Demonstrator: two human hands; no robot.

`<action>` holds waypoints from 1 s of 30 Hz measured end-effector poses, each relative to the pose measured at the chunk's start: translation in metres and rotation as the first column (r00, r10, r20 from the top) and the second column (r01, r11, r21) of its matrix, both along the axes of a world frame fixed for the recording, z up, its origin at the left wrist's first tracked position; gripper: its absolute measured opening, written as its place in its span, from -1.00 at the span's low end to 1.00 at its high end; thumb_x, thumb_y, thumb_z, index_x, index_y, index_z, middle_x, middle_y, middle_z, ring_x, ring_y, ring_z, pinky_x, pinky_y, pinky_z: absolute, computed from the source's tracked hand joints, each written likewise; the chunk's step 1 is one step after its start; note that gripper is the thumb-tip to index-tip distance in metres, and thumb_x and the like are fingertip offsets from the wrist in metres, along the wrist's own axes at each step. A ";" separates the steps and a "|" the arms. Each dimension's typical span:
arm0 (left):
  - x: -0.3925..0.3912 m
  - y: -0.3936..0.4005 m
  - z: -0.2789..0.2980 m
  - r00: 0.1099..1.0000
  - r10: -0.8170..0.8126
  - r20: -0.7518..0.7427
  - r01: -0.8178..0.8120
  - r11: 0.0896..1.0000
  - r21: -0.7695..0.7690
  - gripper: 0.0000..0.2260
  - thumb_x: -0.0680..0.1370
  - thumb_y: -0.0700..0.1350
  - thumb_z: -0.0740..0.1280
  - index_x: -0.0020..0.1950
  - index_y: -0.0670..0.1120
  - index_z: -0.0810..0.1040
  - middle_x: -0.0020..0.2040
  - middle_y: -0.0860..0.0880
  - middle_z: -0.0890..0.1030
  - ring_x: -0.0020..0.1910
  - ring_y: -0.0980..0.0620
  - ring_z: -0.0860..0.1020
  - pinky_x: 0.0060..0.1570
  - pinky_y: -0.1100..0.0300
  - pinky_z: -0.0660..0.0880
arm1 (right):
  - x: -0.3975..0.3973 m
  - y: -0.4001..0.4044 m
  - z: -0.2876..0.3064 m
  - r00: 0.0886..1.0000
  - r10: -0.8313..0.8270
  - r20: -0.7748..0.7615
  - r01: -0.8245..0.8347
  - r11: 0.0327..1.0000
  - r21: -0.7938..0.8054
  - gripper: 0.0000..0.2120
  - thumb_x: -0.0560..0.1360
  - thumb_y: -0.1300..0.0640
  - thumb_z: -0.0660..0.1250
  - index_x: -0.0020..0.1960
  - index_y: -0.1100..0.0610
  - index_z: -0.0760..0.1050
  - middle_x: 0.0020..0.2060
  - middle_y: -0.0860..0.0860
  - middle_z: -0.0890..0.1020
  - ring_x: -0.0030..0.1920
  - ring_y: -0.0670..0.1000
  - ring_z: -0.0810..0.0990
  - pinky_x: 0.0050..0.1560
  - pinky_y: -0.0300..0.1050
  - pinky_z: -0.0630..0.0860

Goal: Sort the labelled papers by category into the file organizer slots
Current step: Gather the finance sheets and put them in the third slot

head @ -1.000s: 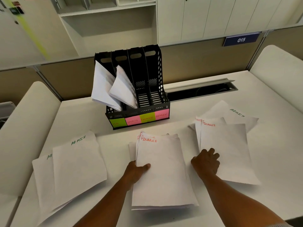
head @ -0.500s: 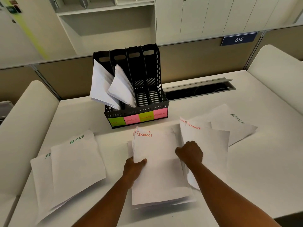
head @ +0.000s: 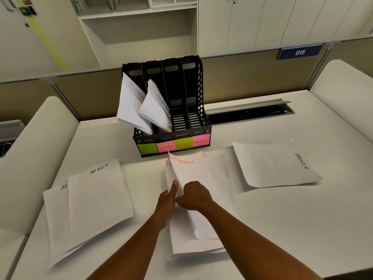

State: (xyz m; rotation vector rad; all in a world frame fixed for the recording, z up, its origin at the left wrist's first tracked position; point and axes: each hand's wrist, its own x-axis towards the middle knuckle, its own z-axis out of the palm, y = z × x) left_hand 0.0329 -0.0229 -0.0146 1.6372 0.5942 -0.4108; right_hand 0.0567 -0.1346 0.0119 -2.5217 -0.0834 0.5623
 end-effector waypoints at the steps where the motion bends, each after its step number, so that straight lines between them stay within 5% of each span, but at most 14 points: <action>1: 0.000 0.001 0.001 1.000 0.007 0.020 -0.007 1.000 -0.031 -0.37 0.50 0.32 0.16 0.40 -0.08 0.41 0.24 -0.11 0.58 0.22 -0.13 0.53 0.33 -0.09 0.40 | -0.001 0.001 -0.001 0.999 0.045 -0.005 -0.045 0.999 0.025 -0.68 0.41 -0.02 0.36 0.02 0.21 0.56 -0.10 0.10 0.66 -0.09 0.08 0.64 -0.12 -0.14 0.55; 7: -0.004 0.008 0.002 1.000 0.021 -0.010 -0.022 0.999 -0.031 -0.24 0.39 0.36 0.28 0.44 -0.07 0.34 0.33 -0.09 0.50 0.29 -0.15 0.48 0.32 -0.07 0.34 | -0.001 -0.006 -0.002 0.973 0.223 -0.059 -0.207 0.956 0.210 -0.68 0.45 -0.03 0.37 0.09 0.17 0.58 0.10 0.08 0.63 0.12 0.04 0.56 0.02 -0.23 0.41; 10: -0.006 0.011 -0.003 1.000 0.012 0.027 -0.013 1.000 0.019 -0.46 0.43 0.24 0.39 0.27 -0.09 0.51 0.14 -0.04 0.62 0.02 0.00 0.59 0.06 0.13 0.47 | -0.001 -0.013 -0.008 0.973 0.218 -0.068 -0.193 0.945 0.264 -0.74 0.45 0.00 0.38 0.04 0.15 0.59 0.08 0.06 0.63 0.07 0.01 0.57 -0.03 -0.26 0.42; 14: -0.009 0.015 -0.009 0.998 0.020 0.056 -0.022 0.998 0.051 -0.60 0.49 -0.03 0.44 0.28 -0.13 0.53 0.09 -0.08 0.65 0.02 -0.09 0.63 0.00 0.11 0.57 | 0.002 -0.028 -0.020 0.999 -0.044 0.029 0.036 0.969 0.243 -0.82 0.42 -0.02 0.41 -0.06 0.07 0.56 0.06 -0.01 0.59 0.07 -0.02 0.54 0.08 -0.17 0.49; 19: -0.009 0.021 -0.009 0.999 0.020 0.049 -0.022 0.999 0.034 -0.66 0.51 -0.02 0.42 0.23 -0.13 0.53 0.08 -0.05 0.64 0.03 -0.07 0.61 0.07 0.10 0.54 | 0.007 -0.056 -0.025 0.905 -0.413 0.100 0.395 0.904 0.162 -0.63 0.37 0.02 0.40 0.14 0.08 0.45 0.18 0.05 0.46 0.24 0.09 0.40 0.14 -0.02 0.43; 24: -0.011 0.031 -0.009 0.996 0.010 0.088 -0.011 1.000 0.008 -0.74 0.56 -0.08 0.37 0.22 -0.09 0.52 0.02 0.02 0.62 -0.02 0.01 0.59 -0.03 0.19 0.50 | 0.010 -0.081 -0.030 0.826 -0.562 0.041 0.550 0.821 0.151 -0.35 0.37 -0.06 0.44 0.35 0.14 0.30 0.29 0.11 0.37 0.35 0.18 0.27 0.28 0.14 0.35; 27: -0.014 0.037 -0.008 0.995 0.012 0.100 -0.011 1.000 -0.004 -0.85 0.55 -0.08 0.37 0.11 0.02 0.53 -0.02 0.09 0.63 -0.10 0.18 0.59 -0.25 0.42 0.49 | 0.007 -0.085 -0.034 0.815 -0.580 -0.010 0.562 0.786 0.259 -0.31 0.45 -0.09 0.37 0.44 0.19 0.21 0.40 0.11 0.33 0.41 0.18 0.26 0.37 0.16 0.30; 30: -0.014 0.039 -0.010 0.994 0.046 0.102 -0.042 0.999 -0.034 -0.75 0.54 -0.10 0.39 0.20 -0.03 0.50 0.06 0.06 0.62 0.00 0.08 0.59 -0.03 0.28 0.49 | 0.002 -0.081 -0.032 0.820 -0.571 -0.046 0.534 0.732 0.423 -0.42 0.51 -0.03 0.32 0.42 0.18 0.22 0.35 0.11 0.45 0.30 0.15 0.45 0.28 0.06 0.42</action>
